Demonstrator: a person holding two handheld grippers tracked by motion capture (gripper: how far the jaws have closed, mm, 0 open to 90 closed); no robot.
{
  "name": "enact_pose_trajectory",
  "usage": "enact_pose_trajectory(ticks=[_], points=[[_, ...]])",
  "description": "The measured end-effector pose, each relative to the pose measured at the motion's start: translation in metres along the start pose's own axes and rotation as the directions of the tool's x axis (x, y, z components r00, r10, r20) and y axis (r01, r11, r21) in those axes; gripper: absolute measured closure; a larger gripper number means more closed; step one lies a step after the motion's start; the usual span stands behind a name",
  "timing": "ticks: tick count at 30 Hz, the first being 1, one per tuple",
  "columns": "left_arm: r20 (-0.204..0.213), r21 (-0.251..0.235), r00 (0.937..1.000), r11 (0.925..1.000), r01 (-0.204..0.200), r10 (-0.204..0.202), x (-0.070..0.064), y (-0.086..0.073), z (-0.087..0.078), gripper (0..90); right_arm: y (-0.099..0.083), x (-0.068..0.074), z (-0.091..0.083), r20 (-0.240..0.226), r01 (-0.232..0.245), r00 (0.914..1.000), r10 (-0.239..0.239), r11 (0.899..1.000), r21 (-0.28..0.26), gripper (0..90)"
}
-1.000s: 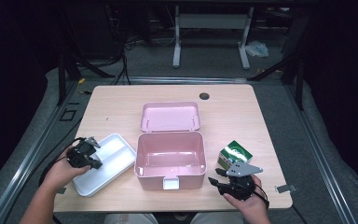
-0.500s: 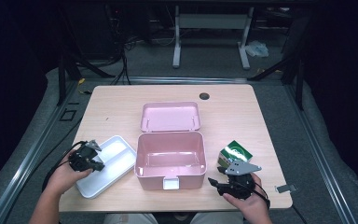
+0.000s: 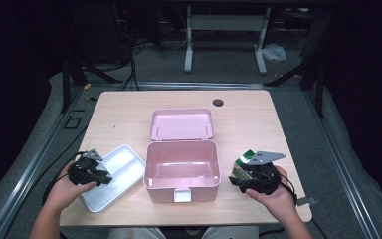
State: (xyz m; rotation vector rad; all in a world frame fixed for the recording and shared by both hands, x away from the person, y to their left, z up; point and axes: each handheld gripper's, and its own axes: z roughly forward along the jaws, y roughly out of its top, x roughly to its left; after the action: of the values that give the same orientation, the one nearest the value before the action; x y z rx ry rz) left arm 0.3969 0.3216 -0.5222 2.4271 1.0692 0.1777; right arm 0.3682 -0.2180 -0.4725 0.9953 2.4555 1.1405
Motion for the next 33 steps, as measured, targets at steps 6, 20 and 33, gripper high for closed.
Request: enact_pose_trajectory(ticks=[6,20,33], points=[[-0.015,-0.033,0.9999,0.9994,0.006,-0.007,-0.001,-0.002,-0.006,56.8,0.009,-0.017,-0.001,0.033,-0.014,0.9994,0.012,0.998,0.061,25.9],[-0.012,-0.081,0.9993,0.9961,0.033,-0.034,0.001,-0.007,-0.016,56.3,0.029,-0.047,0.012,0.087,0.002,0.9959,-0.027,0.962,0.271,16.9],[-0.015,-0.104,0.9988,0.9935,0.046,-0.048,0.002,-0.009,-0.02,56.4,0.043,-0.064,0.027,0.086,-0.025,0.9961,-0.019,0.872,0.489,11.8]])
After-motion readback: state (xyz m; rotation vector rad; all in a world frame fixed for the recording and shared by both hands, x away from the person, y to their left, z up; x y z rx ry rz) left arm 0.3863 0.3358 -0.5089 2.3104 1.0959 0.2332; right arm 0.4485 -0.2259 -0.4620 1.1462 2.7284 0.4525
